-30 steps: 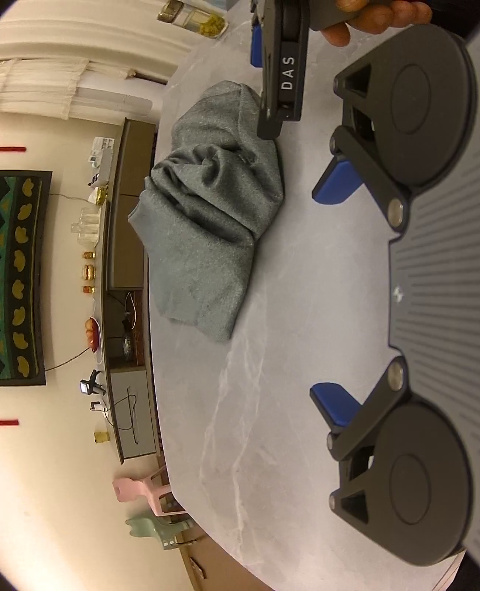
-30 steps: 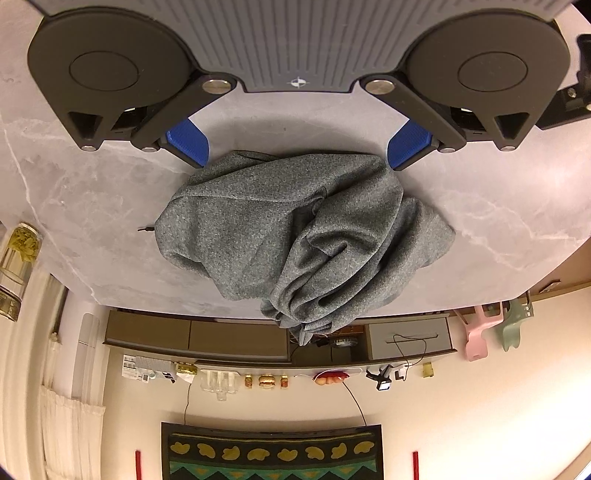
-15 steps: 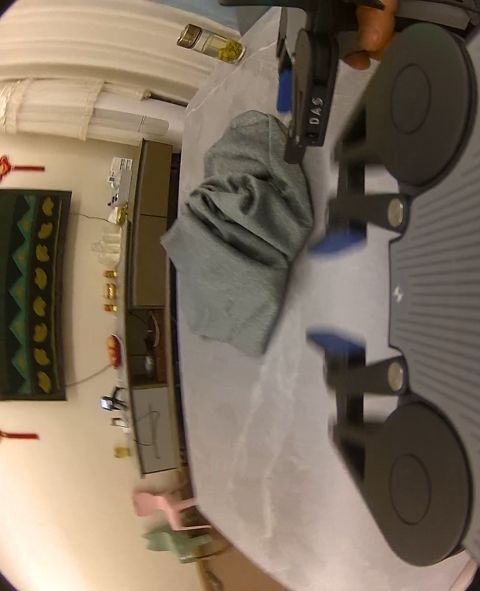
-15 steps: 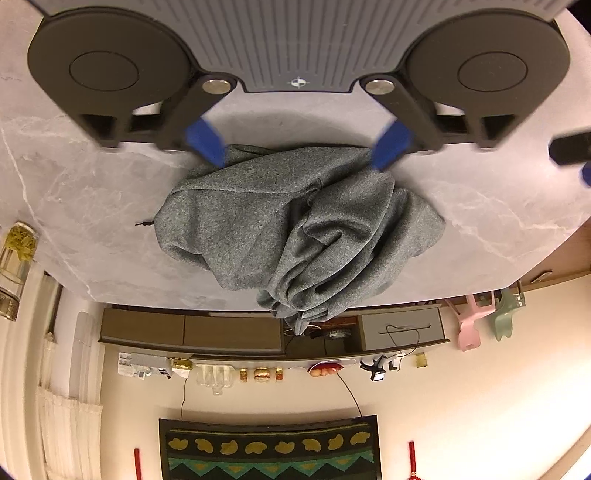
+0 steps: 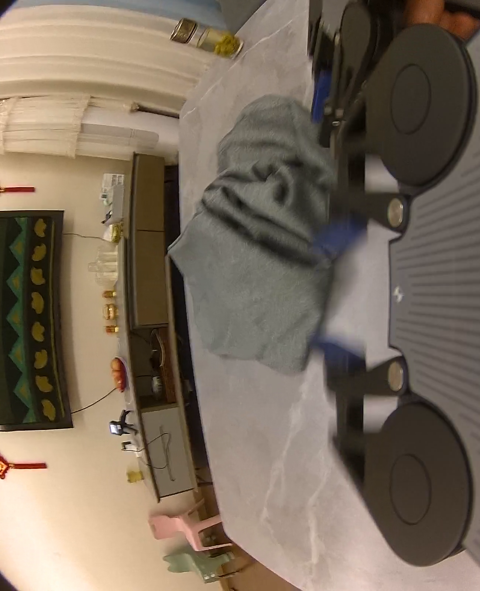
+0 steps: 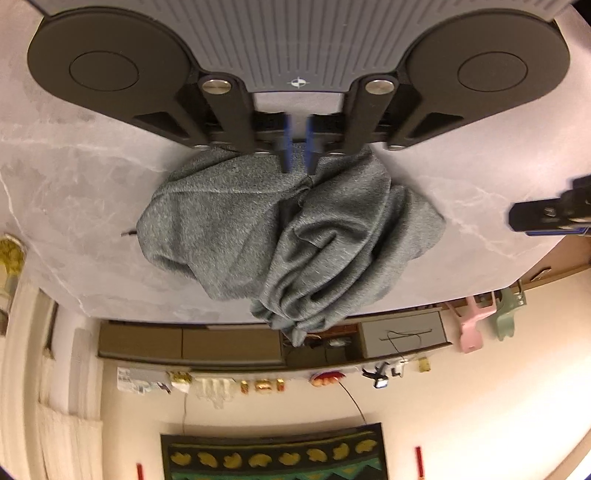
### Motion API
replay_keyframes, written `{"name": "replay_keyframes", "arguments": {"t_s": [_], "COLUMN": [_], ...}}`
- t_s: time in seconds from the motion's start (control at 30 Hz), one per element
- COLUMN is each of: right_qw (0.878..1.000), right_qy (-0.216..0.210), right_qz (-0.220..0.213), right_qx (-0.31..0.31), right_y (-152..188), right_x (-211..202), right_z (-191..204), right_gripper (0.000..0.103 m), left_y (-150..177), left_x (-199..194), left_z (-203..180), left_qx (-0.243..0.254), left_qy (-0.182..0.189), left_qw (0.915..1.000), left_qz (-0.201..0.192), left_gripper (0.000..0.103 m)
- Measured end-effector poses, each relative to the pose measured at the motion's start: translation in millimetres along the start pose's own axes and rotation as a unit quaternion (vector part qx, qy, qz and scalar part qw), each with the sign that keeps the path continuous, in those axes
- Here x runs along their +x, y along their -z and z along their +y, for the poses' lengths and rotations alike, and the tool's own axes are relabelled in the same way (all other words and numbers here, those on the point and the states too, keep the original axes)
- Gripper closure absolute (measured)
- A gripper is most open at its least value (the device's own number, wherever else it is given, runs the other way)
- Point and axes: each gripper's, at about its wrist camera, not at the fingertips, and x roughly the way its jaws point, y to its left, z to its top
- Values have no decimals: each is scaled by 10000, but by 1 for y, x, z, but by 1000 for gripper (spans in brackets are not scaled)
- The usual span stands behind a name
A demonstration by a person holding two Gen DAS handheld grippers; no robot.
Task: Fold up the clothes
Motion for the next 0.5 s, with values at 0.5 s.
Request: {"name": "replay_keyframes", "arguments": {"t_s": [0.5], "right_qw": [9939], "right_qy": [697], "right_qz": [126], "right_qx": [-851], "right_y": [-53], "right_x": [76], "right_z": [-23], "right_gripper": [5], "left_y": [-19], "left_x": [145], "left_z": [3], "left_qx": [445], "left_qy": [691], "left_qw": [9957], "left_qz": [424], "left_gripper": [43]}}
